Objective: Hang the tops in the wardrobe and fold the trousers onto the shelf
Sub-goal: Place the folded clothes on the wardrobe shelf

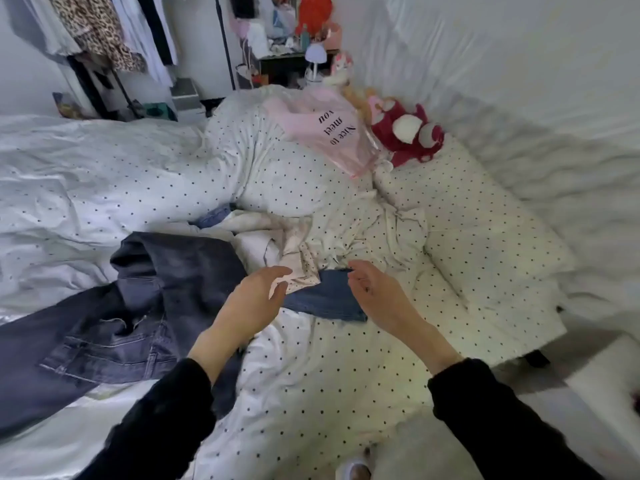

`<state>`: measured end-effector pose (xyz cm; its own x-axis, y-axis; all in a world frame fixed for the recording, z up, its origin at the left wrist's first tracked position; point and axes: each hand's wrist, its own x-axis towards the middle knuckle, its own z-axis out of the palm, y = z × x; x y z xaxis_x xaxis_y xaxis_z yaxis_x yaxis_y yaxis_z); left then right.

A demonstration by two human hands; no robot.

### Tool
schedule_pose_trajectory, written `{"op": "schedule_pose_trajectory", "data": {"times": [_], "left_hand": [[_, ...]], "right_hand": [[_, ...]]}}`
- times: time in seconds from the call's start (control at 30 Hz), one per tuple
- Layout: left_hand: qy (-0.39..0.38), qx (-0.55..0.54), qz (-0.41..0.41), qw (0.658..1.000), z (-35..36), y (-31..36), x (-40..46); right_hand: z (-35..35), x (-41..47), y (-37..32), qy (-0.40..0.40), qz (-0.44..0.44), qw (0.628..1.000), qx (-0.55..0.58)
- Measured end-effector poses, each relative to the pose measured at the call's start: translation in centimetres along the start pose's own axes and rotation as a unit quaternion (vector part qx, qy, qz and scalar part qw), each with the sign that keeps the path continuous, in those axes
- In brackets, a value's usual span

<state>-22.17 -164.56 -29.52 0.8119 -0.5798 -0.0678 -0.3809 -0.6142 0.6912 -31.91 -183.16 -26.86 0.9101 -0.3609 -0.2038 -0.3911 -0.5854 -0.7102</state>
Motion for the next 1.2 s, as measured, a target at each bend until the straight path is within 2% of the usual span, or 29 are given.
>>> {"op": "schedule_pose_trajectory", "data": {"times": [0.07,0.17,0.3,0.4,0.57,0.7,0.77,0.83,0.9,1.03,1.2], "left_hand": [[0.048,-0.042,-0.084,0.994,2.6,1.4,2.8],[0.073,-0.060,-0.164,0.982,5.8,1.9,5.9],[0.090,-0.009,-0.227,0.970,9.5,-1.2,10.0],[0.105,0.082,-0.201,0.970,11.9,-5.6,15.0],[0.038,0.222,-0.121,0.967,19.1,-14.6,21.6],[0.055,0.350,-0.106,0.929,22.8,-20.1,22.5],[0.080,0.380,-0.106,0.915,22.4,-20.2,22.8],[0.095,0.359,-0.115,0.921,21.9,-20.0,22.9],[0.126,0.289,-0.109,0.943,21.4,-18.9,22.0],[0.162,0.167,-0.039,0.972,21.0,-16.2,17.9],[0.193,0.141,0.015,0.971,19.9,-12.4,16.6]], "right_hand": [[-2.1,4.0,1.9,-0.042,-0.006,0.999,-0.002],[-3.1,9.0,4.6,-0.083,-0.019,0.996,-0.004],[-0.7,15.1,8.4,-0.155,-0.053,0.985,-0.047],[2.7,20.5,11.5,-0.182,-0.106,0.971,-0.111],[9.8,28.4,17.1,-0.201,-0.152,0.954,-0.160],[14.4,30.5,20.6,-0.200,-0.164,0.956,-0.141],[15.3,30.5,21.5,-0.187,-0.183,0.953,-0.153],[15.8,30.1,22.3,-0.168,-0.191,0.955,-0.151],[15.6,29.9,22.5,-0.154,-0.202,0.958,-0.134],[14.3,29.4,21.4,-0.165,-0.231,0.949,-0.138],[13.6,28.2,20.0,-0.144,-0.338,0.918,-0.147]]}}
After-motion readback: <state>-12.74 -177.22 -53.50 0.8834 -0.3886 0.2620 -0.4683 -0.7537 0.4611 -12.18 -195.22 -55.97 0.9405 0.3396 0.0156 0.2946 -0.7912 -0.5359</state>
